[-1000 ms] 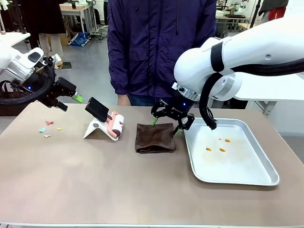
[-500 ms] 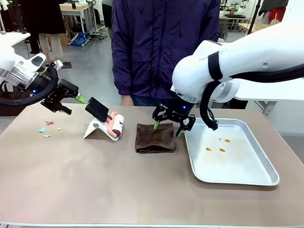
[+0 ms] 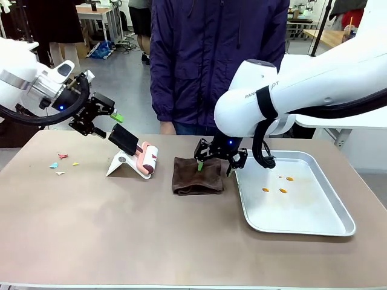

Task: Clean the surface of the table.
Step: Hold the Lint Roller with your left hand and the towel with your right hand.

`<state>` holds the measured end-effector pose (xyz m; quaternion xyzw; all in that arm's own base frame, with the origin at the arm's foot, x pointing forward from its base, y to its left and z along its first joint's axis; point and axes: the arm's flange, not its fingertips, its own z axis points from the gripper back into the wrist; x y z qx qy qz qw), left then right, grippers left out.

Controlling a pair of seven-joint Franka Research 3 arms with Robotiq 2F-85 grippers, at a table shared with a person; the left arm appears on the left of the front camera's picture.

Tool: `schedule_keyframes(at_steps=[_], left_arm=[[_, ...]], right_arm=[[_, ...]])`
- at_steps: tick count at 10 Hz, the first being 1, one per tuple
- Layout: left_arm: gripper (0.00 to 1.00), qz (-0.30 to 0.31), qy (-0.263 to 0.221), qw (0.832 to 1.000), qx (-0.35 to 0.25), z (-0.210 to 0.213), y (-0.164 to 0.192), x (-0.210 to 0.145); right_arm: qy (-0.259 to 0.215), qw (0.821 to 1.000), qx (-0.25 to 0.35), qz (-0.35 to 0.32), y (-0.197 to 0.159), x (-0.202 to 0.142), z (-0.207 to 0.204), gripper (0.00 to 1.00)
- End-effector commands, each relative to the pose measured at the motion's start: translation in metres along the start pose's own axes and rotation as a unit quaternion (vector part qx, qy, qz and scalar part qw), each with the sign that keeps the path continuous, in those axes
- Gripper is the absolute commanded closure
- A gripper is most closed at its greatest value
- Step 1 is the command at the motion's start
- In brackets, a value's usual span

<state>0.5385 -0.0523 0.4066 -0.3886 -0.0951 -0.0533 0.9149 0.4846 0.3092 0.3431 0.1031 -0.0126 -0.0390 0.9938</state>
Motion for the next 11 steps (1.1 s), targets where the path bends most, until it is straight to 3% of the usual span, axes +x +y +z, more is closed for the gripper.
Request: schedule_keyframes(at_steps=[1, 6, 11], left_arm=[[0.00, 0.013, 0.004, 1.000, 0.010, -0.008, 0.002, 0.012], [0.00, 0.019, 0.040, 0.999, 0.028, -0.022, -0.017, 0.012], [0.00, 0.027, 0.058, 0.996, 0.059, -0.030, -0.016, 0.009]], right_arm=[[-0.020, 0.999, -0.030, 0.003, 0.019, 0.006, -0.002, 0.00], [-0.032, 0.998, -0.062, 0.009, 0.030, 0.014, -0.008, 0.00], [-0.003, 0.994, -0.108, 0.009, 0.032, 0.033, -0.022, 0.00]])
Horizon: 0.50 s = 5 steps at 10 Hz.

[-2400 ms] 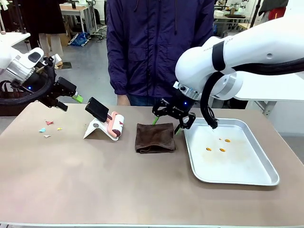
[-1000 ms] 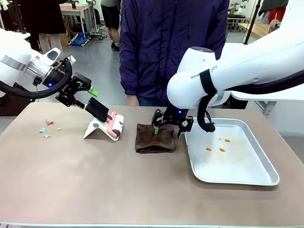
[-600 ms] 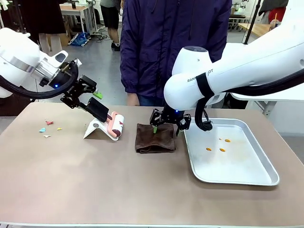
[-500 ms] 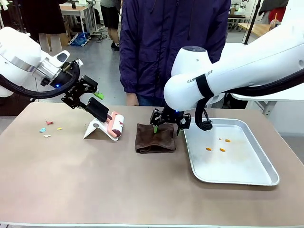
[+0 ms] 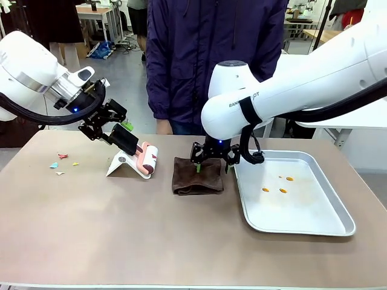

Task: Clean the surface of the table.
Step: Hold the Lint Roller with your left hand and the towel with your right hand.

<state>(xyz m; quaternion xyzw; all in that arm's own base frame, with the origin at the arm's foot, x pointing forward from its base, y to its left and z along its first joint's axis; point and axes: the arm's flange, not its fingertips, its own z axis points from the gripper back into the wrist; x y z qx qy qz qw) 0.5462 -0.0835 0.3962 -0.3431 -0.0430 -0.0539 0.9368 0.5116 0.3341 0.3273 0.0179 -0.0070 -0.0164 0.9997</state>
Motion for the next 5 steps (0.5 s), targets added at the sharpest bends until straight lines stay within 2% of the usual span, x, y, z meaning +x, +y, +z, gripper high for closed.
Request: schedule_keyframes(at_steps=[1, 5], left_arm=[[0.00, 0.015, 0.005, 1.000, 0.014, 0.0012, -0.0012, 0.0021], [0.00, 0.020, 0.006, 0.999, 0.029, -0.0041, 0.0035, 0.0014]], right_arm=[[-0.003, 1.000, -0.022, -0.014, 0.0088, 0.0118, -0.0030, 0.00], [0.006, 0.999, -0.021, -0.030, 0.0038, 0.0189, -0.0083, 0.00]])
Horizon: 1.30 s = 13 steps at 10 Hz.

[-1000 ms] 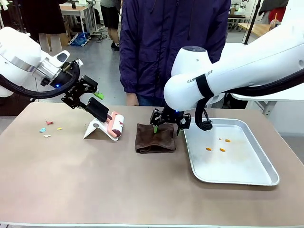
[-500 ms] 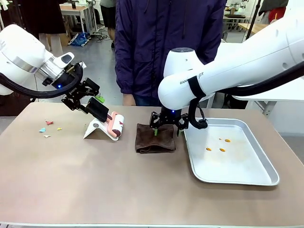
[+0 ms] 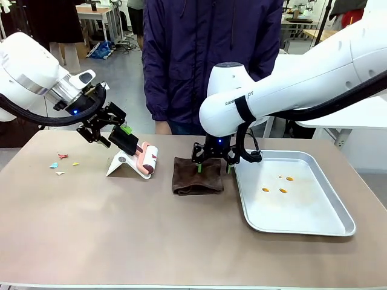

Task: Clean the surface of the table.
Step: Hold the Lint Roller with your left hand and the towel with your right hand.

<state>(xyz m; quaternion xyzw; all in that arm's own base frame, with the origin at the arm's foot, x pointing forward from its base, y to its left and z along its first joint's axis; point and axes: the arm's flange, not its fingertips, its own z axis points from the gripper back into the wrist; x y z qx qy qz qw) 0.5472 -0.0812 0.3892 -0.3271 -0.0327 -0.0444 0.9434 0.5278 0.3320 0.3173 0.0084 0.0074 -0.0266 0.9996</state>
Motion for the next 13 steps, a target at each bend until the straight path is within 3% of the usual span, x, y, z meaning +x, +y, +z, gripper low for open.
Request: schedule_keyframes(at_steps=[1, 9, 10, 11, 12, 13], left_arm=[[0.00, 0.008, -0.005, 1.000, 0.013, 0.000, -0.001, 0.001], [0.00, 0.021, -0.018, 1.000, -0.007, 0.000, 0.005, -0.001], [0.46, 0.026, -0.021, 0.999, -0.008, -0.001, 0.005, -0.001], [0.59, 0.026, -0.022, 0.999, -0.009, 0.000, 0.005, -0.001], [1.00, 0.024, -0.024, 0.999, -0.009, 0.000, 0.006, 0.000], [1.00, 0.024, -0.030, 0.999, -0.011, 0.001, 0.007, 0.000]], right_arm=[[-0.005, 1.000, -0.008, -0.022, 0.005, 0.004, 0.001, 0.00], [0.025, 0.999, 0.024, -0.007, 0.003, 0.009, -0.010, 0.00], [0.031, 0.999, 0.031, 0.003, 0.003, 0.008, -0.011, 0.07], [0.042, 0.998, 0.038, -0.002, 0.003, 0.007, -0.012, 0.60], [0.042, 0.998, 0.040, 0.001, 0.003, 0.007, -0.012, 0.67], [0.045, 0.998, 0.041, 0.003, 0.002, 0.006, -0.013, 1.00]])
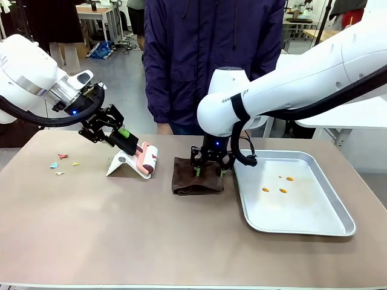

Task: Clean the surface of the table.
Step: Hold the Lint Roller with your left hand and the towel with your right hand.

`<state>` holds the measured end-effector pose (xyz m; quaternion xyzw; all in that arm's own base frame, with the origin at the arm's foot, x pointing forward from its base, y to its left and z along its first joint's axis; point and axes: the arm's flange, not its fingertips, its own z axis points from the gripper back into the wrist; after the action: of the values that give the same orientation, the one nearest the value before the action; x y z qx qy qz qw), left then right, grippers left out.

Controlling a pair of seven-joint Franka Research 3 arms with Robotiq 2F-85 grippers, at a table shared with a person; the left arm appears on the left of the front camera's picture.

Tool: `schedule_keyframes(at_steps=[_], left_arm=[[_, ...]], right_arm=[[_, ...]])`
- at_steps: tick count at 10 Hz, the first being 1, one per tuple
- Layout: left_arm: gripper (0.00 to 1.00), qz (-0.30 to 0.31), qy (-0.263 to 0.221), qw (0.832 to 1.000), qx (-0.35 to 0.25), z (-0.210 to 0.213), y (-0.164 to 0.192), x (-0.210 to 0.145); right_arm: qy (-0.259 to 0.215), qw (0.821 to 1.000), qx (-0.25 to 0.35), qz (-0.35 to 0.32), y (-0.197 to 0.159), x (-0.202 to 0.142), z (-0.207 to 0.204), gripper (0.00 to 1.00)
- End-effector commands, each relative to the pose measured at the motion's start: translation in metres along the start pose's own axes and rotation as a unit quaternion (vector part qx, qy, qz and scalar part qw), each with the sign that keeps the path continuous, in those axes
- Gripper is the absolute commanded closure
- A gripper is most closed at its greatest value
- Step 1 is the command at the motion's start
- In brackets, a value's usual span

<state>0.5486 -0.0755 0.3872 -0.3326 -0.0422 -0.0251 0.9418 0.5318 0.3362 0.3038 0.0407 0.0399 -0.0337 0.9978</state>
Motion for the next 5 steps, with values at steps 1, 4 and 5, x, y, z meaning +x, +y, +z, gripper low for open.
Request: schedule_keyframes(at_steps=[1, 4, 5], left_arm=[[1.00, 0.006, -0.026, 1.000, -0.011, 0.0001, 0.0016, -0.0012], [1.00, -0.003, -0.045, 0.999, -0.016, 0.0047, 0.0019, -0.0032], [1.00, -0.005, -0.045, 0.999, -0.017, 0.0050, 0.0022, -0.0034]], right_arm=[[0.013, 1.000, 0.011, 0.011, -0.0031, 0.0014, 0.0004, 1.00], [0.019, 1.000, 0.012, 0.009, -0.0054, 0.0001, -0.0012, 0.96], [0.021, 1.000, 0.013, 0.010, -0.0054, -0.0001, -0.0022, 1.00]])
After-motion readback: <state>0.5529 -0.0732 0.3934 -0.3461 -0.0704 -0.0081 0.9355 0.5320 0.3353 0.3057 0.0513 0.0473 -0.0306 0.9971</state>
